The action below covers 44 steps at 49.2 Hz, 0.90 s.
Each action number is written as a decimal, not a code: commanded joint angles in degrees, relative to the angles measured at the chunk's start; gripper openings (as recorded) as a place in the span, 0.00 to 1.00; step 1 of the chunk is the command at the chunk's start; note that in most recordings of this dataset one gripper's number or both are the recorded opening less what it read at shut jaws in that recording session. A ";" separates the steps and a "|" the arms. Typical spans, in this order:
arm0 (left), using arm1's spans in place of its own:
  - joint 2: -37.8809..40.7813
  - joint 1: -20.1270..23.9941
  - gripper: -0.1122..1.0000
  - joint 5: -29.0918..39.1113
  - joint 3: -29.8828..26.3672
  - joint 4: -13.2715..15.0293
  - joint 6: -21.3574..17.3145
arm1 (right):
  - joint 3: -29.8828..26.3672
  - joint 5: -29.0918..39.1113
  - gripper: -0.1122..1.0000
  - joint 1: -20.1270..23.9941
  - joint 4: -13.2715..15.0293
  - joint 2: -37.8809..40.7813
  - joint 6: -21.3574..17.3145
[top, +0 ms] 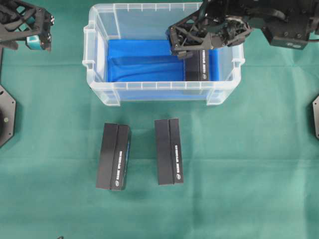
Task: Take out the box from the case.
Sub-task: 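Lower the right gripper around the right black box and close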
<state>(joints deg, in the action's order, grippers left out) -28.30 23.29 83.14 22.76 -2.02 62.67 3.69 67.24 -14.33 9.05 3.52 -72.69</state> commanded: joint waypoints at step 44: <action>-0.09 -1.76 0.99 -0.62 -0.97 -0.09 0.44 | 5.54 -8.79 0.94 -2.02 0.62 1.67 -2.29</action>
<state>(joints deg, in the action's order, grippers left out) -28.21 21.97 82.71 22.76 -2.11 63.02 9.84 58.71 -16.08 9.58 5.63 -74.97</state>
